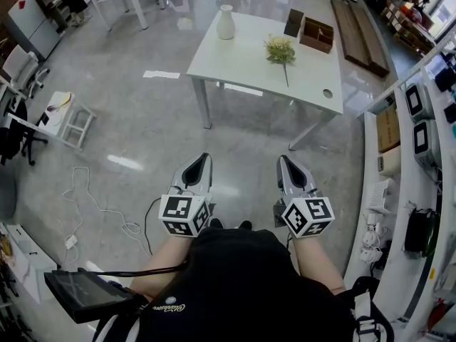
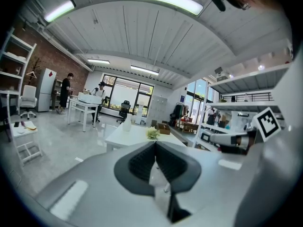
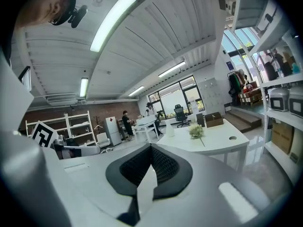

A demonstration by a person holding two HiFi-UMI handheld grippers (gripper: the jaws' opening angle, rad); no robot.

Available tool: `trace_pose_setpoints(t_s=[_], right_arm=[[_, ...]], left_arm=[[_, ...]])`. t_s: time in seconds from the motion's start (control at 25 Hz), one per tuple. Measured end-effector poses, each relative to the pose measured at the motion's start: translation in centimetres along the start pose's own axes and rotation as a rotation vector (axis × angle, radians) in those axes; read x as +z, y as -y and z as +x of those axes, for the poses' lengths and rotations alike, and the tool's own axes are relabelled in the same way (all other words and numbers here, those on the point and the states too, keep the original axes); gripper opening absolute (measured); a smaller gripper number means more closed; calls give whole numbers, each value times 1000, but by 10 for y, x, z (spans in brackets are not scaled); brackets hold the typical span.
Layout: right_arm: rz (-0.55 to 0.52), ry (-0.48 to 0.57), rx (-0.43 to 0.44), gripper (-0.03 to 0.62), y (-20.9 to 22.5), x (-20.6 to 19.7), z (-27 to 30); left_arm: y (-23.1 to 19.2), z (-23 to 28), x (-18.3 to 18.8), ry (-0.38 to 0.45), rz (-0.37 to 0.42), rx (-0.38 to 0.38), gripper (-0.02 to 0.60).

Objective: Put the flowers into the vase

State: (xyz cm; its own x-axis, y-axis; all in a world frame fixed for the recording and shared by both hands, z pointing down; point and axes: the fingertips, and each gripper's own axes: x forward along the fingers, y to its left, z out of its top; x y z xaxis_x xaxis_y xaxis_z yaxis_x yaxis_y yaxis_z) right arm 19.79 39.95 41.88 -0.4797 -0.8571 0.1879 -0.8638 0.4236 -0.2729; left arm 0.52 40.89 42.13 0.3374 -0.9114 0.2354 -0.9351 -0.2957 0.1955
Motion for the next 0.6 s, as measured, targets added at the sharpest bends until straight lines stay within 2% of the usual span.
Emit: trace_pose_setpoints(t_s=[0.28,0.6], right_arm=[[-14,-27,-45,0,-19,-10,15],[-8,-49,-83,0,-6,-11,41]], left_arm=[[-36,-11,-7,-22,-17,-5,8],[-59,10,-11,-51,-44,-15,8]])
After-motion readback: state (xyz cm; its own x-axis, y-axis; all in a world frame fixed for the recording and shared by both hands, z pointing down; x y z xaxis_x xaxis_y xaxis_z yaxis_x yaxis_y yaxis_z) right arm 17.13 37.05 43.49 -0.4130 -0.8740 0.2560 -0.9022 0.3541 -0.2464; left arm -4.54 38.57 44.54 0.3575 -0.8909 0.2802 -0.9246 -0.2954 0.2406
